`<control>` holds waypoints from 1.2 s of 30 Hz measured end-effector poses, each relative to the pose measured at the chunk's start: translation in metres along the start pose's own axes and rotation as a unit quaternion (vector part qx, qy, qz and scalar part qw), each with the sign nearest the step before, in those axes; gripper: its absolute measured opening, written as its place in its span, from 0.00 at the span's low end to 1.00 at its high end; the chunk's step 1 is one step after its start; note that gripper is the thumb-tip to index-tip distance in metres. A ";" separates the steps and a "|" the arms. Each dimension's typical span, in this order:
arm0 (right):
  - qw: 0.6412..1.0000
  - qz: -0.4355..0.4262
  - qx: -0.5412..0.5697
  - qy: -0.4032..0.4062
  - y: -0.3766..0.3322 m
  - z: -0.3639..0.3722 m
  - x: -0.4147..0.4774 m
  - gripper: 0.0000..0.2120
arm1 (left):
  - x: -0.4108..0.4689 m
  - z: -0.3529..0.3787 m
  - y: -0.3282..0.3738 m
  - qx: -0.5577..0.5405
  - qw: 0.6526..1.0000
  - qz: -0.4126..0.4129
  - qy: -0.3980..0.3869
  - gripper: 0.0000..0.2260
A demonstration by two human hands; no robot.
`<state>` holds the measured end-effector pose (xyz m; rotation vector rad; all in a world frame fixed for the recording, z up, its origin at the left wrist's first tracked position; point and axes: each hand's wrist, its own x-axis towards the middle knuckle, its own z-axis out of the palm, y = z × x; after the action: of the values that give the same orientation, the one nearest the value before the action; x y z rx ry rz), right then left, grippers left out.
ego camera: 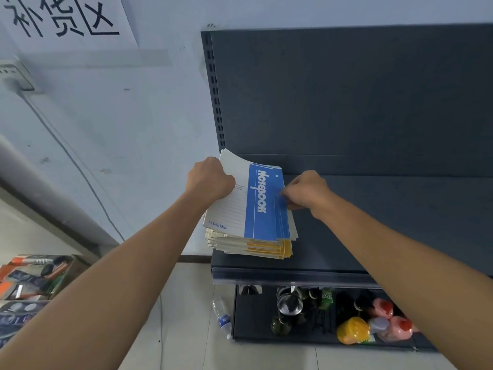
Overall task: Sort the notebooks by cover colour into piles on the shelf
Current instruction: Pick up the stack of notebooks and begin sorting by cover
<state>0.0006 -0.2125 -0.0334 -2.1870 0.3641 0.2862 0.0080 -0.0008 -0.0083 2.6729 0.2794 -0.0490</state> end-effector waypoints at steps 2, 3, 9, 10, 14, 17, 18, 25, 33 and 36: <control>1.000 0.000 -0.007 0.004 -0.002 0.000 -0.001 0.09 | 0.000 0.000 0.000 -0.006 1.000 -0.005 0.003 0.07; 1.000 -0.001 -0.011 0.005 -0.002 0.000 -0.001 0.10 | -0.001 0.000 0.000 -0.010 1.000 -0.007 0.003 0.07; 0.998 -0.014 -0.055 0.019 -0.003 0.001 -0.004 0.07 | -0.003 0.002 0.000 -0.044 0.999 -0.014 -0.021 0.09; 0.998 -0.026 -0.061 0.018 -0.002 0.002 -0.005 0.07 | -0.003 0.002 0.001 -0.045 0.999 -0.016 -0.026 0.10; 0.991 -0.095 -0.094 0.017 0.002 0.010 -0.012 0.08 | -0.005 -0.001 0.004 -0.025 0.999 -0.020 -0.037 0.10; 0.992 -0.103 -0.075 0.023 0.005 0.015 -0.014 0.08 | -0.004 -0.008 0.006 -0.022 0.998 -0.034 -0.046 0.12; 0.993 -0.098 -0.055 0.024 0.005 0.016 -0.014 0.08 | -0.004 -0.011 0.006 -0.024 0.998 -0.038 -0.054 0.13; 0.999 0.001 0.043 0.022 0.003 0.023 -0.012 0.07 | -0.005 -0.016 0.008 -0.021 0.996 -0.040 -0.076 0.16; 0.999 0.024 0.038 0.022 0.001 0.034 -0.016 0.13 | -0.011 -0.013 0.007 -0.104 0.983 -0.039 -0.143 0.14; 0.999 0.011 0.035 0.022 -0.001 0.035 -0.019 0.10 | -0.013 -0.013 0.005 -0.130 0.979 -0.034 -0.153 0.11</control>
<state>-0.0191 -0.1812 -0.0469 -2.1238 0.4174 0.2343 -0.0036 -0.0022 0.0070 2.3538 0.2589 -0.4128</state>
